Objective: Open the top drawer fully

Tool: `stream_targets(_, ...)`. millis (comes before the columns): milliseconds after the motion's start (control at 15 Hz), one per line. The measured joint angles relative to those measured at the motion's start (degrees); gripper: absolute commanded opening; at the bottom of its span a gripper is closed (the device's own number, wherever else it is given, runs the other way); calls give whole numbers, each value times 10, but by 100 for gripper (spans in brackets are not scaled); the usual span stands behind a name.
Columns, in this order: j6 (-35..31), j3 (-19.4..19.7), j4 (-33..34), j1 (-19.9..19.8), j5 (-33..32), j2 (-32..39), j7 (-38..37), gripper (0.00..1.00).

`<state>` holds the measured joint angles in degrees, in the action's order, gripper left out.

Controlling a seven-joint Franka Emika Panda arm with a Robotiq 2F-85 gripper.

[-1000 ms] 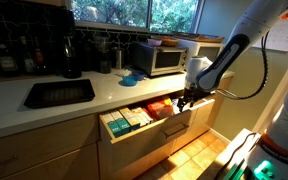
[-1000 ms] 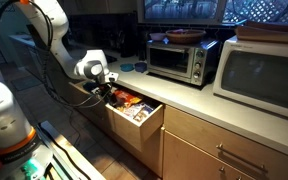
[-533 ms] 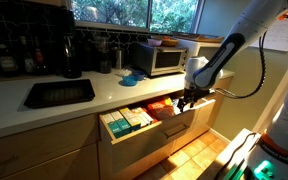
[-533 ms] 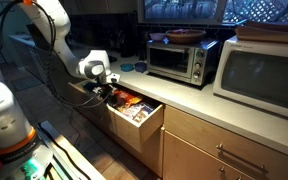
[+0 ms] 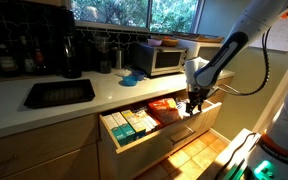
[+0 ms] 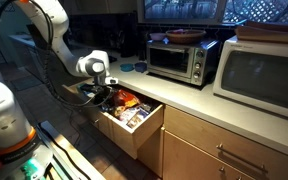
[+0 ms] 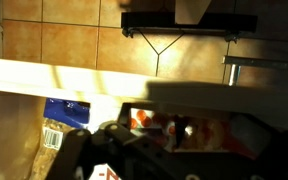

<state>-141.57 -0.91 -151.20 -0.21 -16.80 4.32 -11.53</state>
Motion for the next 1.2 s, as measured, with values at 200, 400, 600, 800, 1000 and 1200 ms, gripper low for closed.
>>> stream_targets(200,33,0,-3,2,-3,0,26,100)
stream_targets(400,66,0,-4,2,-4,2,46,100)
stream_targets(600,95,1,-5,2,-4,4,60,100)
stream_targets(800,117,2,-7,2,-4,4,67,100)
stream_targets(1000,136,3,-7,2,-3,5,69,100)
stream_targets(1200,133,8,-2,-1,11,-3,69,100)
